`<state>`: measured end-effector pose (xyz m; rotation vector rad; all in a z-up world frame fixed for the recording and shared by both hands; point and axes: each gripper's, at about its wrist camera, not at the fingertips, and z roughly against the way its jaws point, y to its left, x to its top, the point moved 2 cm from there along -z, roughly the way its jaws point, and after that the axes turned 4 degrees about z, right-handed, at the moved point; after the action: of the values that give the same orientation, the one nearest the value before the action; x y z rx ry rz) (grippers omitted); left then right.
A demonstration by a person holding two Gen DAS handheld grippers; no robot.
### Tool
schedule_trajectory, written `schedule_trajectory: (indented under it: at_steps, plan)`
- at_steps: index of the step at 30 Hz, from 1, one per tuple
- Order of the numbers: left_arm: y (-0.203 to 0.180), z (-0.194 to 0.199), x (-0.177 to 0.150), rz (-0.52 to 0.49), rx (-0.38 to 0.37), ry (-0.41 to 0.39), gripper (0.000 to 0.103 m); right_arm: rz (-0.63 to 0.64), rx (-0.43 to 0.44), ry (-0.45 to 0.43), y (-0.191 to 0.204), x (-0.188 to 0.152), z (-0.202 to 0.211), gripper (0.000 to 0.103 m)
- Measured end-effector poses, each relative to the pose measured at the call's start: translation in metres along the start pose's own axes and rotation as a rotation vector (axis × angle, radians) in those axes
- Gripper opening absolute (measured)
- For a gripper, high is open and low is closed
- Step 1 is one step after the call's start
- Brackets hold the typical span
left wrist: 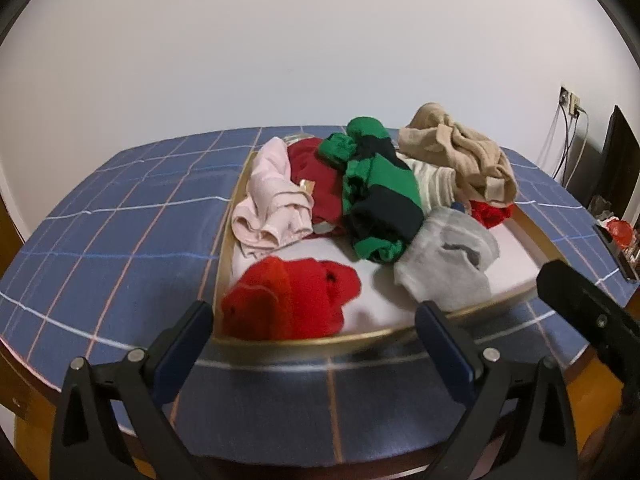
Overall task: Take underwear out of drawer
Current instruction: 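Withdraw both tools from the tray down toward the open drawer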
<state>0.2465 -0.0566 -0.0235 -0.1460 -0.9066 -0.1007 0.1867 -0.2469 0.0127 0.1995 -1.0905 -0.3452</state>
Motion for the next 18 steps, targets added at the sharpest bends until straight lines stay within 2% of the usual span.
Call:
schedule_trajectory:
  at_steps: [6, 18]
  plan:
    - [-0.008, 0.017, -0.009, -0.031, 0.008, -0.030, 0.102, 0.013, 0.026, 0.002, 0.004, -0.007, 0.013, 0.078]
    - [-0.010, 0.034, -0.035, -0.034, -0.003, -0.003, 0.102, 0.024, 0.046, 0.026, 0.003, -0.028, 0.036, 0.078]
